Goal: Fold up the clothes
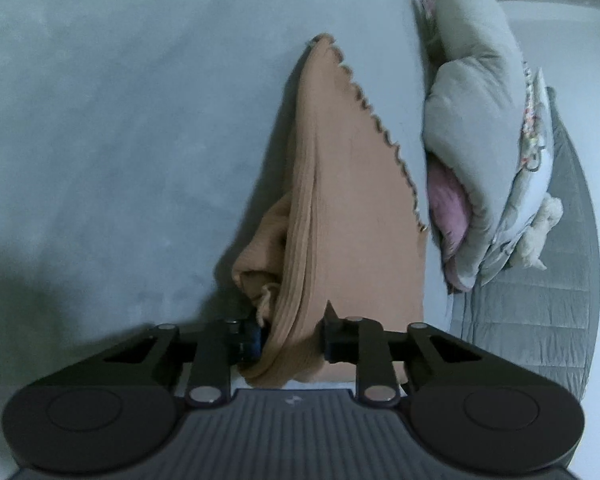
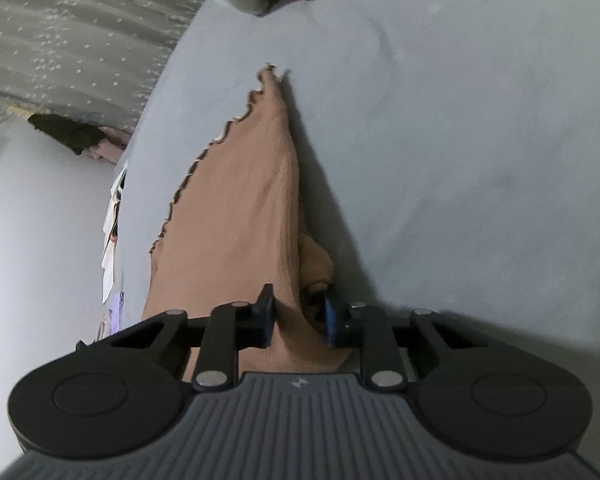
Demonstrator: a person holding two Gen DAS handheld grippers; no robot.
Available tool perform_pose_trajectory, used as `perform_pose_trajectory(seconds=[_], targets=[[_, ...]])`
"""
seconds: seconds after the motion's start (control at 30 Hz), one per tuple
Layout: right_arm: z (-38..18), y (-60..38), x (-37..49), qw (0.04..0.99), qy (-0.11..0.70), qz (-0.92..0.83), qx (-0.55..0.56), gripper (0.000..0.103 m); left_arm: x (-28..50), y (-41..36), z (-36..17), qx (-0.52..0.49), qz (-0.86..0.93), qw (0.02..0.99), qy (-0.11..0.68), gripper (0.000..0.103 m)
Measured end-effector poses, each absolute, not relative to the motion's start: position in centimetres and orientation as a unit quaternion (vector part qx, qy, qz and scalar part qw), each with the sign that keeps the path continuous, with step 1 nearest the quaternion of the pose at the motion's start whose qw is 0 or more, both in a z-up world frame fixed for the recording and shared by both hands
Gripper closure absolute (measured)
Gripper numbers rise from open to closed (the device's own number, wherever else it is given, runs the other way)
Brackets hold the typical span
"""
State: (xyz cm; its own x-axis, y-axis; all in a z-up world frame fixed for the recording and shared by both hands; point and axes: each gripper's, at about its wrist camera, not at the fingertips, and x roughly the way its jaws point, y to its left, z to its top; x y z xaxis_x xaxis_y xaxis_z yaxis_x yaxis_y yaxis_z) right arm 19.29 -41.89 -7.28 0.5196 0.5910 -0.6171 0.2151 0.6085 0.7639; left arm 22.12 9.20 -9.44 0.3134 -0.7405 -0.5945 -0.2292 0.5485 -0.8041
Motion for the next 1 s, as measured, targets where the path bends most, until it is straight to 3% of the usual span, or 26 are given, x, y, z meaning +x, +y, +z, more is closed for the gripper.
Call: perform_pose_trajectory(seconds=[0.17, 0.33, 0.43, 0.53, 0.7, 1.0], targets=[[-4.3, -42.7, 16.4, 0.761, 0.476, 0.16, 0.411, 0.083, 18.9, 10.1, -7.0, -0.422, -0.223, 0.674, 0.564, 0.08], [-4.9, -42.7, 12.5, 0.747, 0.506, 0.179, 0.392, 0.082, 14.9, 10.2, -7.5, -0.377, -0.232, 0.668, 0.598, 0.079], [-5.8, -42.5, 11.2, 0.744, 0.52, 0.174, 0.382, 0.08, 13.6, 10.3, -8.8, -0.358, -0.23, 0.675, 0.603, 0.071], [-7.6, -42.5, 10.6, 0.747, 0.527, 0.163, 0.37, 0.07, 13.6, 10.8, -10.0, -0.371, -0.237, 0.669, 0.599, 0.062], [-7.7, -43.2, 10.8, 0.74, 0.526, 0.17, 0.383, 0.067, 15.0, 11.6, -8.7, -0.353, -0.25, 0.683, 0.588, 0.041], [-8.7, -44.3, 12.4, 0.721, 0.532, 0.176, 0.408, 0.065, 18.7, 12.9, -9.9, -0.39, -0.241, 0.677, 0.575, 0.034]])
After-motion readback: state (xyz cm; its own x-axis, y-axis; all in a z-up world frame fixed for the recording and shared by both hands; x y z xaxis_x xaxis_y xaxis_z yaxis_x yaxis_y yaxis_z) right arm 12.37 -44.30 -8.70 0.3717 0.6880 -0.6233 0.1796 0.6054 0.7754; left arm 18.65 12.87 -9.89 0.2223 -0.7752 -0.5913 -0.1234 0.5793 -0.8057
